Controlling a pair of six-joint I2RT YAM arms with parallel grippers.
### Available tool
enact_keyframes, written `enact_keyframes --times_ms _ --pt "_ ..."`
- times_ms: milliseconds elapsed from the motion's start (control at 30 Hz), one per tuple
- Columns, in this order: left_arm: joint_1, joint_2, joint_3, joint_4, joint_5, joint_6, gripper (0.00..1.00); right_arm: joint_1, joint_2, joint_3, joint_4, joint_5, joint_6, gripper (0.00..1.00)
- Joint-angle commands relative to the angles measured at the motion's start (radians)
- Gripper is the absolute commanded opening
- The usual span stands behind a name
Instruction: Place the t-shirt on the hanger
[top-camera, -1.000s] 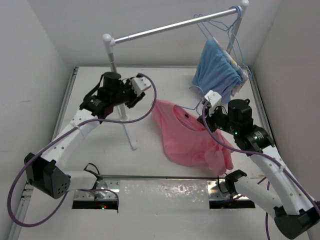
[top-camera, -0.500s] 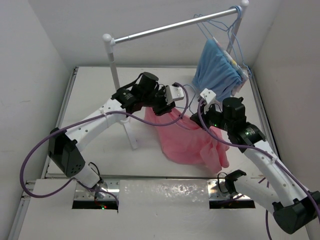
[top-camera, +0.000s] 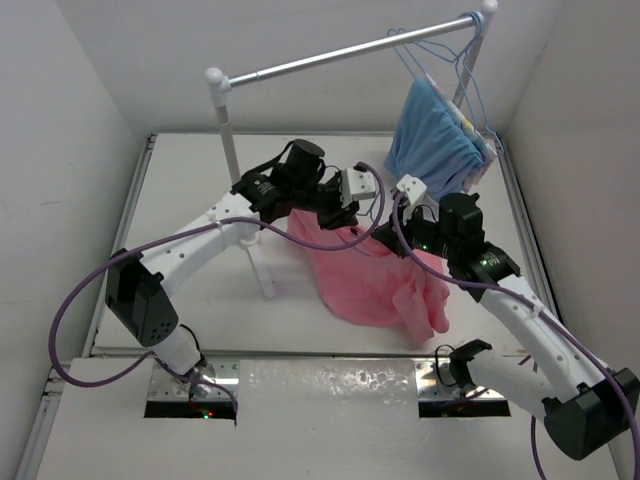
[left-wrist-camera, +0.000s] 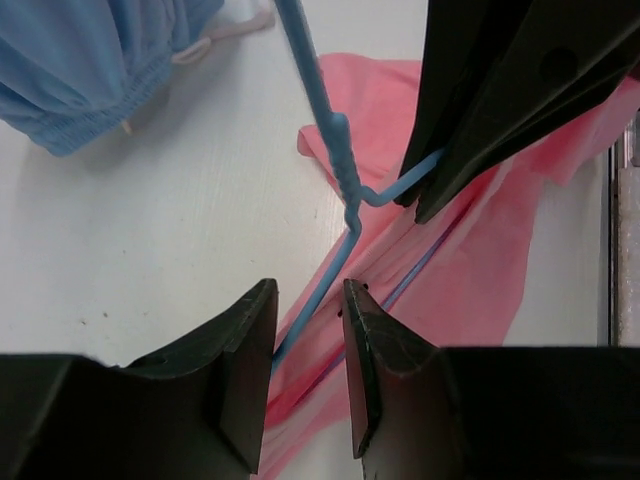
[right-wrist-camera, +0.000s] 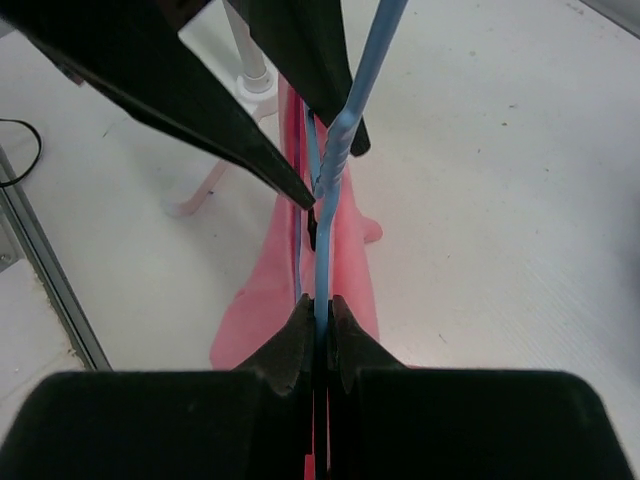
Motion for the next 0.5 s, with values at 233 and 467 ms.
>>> enact_keyframes --times_ms 233,467 --pt "-0.009 0.006 -0.051 0.079 -0.028 -0.056 0.0 -0.003 0.005 -0.019 0.118 -0.058 0.03 0.0" --pt "-0.009 -0.079 -0.268 0.269 -0.302 -0.091 0.0 -0.003 0.007 -0.05 0.017 0.142 0.036 0.64"
